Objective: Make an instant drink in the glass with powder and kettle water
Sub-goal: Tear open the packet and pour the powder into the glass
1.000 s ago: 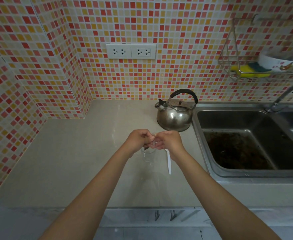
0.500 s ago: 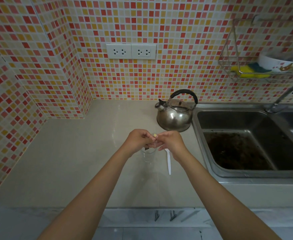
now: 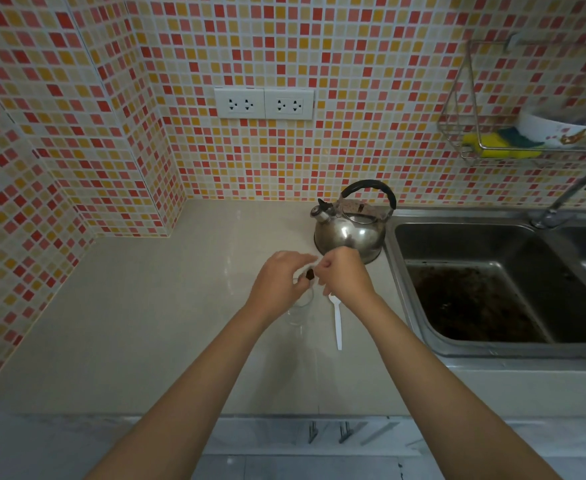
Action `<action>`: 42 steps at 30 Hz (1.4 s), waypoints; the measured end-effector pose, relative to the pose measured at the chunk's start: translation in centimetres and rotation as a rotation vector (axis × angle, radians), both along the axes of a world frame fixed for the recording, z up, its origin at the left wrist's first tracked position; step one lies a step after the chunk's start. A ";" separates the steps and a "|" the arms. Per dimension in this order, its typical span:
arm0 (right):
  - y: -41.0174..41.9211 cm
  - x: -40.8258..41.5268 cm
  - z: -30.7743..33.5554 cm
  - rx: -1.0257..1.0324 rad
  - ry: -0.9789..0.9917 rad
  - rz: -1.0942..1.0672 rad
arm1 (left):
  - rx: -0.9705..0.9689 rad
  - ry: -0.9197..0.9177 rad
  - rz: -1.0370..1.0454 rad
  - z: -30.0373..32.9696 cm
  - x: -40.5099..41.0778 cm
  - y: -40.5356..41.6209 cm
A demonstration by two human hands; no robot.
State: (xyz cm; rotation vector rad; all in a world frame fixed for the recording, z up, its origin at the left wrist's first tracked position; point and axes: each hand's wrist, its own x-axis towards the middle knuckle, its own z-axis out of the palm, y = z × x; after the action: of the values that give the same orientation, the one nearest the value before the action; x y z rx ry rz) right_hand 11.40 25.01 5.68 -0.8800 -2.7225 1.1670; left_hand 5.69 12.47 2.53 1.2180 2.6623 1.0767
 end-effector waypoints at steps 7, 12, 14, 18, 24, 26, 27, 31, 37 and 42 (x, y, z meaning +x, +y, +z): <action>-0.3 0.2 0.8 -0.072 0.149 -0.011 | 0.040 -0.021 -0.053 -0.7 0.3 -1.3; -0.2 0.2 0.8 -0.034 0.173 0.026 | 0.144 0.064 -0.005 -0.7 0.3 -1.2; -0.1 0.1 0.8 0.034 0.165 0.036 | 0.192 0.045 0.014 -0.6 0.3 -1.4; 0.2 0.3 0.9 0.128 0.160 0.094 | 0.258 -0.016 0.025 -0.4 0.1 -1.6; 1.7 0.7 0.5 -0.204 0.257 0.020 | 0.321 -0.129 0.090 -0.2 -0.5 -2.0; 2.8 1.1 -0.7 -0.229 0.233 -0.065 | 0.333 -0.152 0.119 -0.3 -0.9 -2.3; 3.3 1.4 -1.7 -0.221 0.191 -0.115 | 0.340 -0.167 0.132 -0.3 -1.1 -2.5; 4.3 2.5 -6.7 -0.128 -0.125 -0.246 | 0.349 -0.199 0.153 -0.6 -1.5 -3.0; 2.9 3.8 -11.6 -0.001 -0.279 -0.244 | 0.337 -0.225 0.162 -1.3 -1.5 -3.5; 2.3 3.9 -13.3 0.079 -0.317 -0.217 | 0.333 -0.225 0.165 -1.6 -1.8 -3.9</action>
State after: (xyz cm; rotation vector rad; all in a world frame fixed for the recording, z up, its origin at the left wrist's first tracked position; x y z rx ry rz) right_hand 15.31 27.29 -7.59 -1.4158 -2.7873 0.9418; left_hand 3.86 8.53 0.94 0.8558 2.5138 1.6279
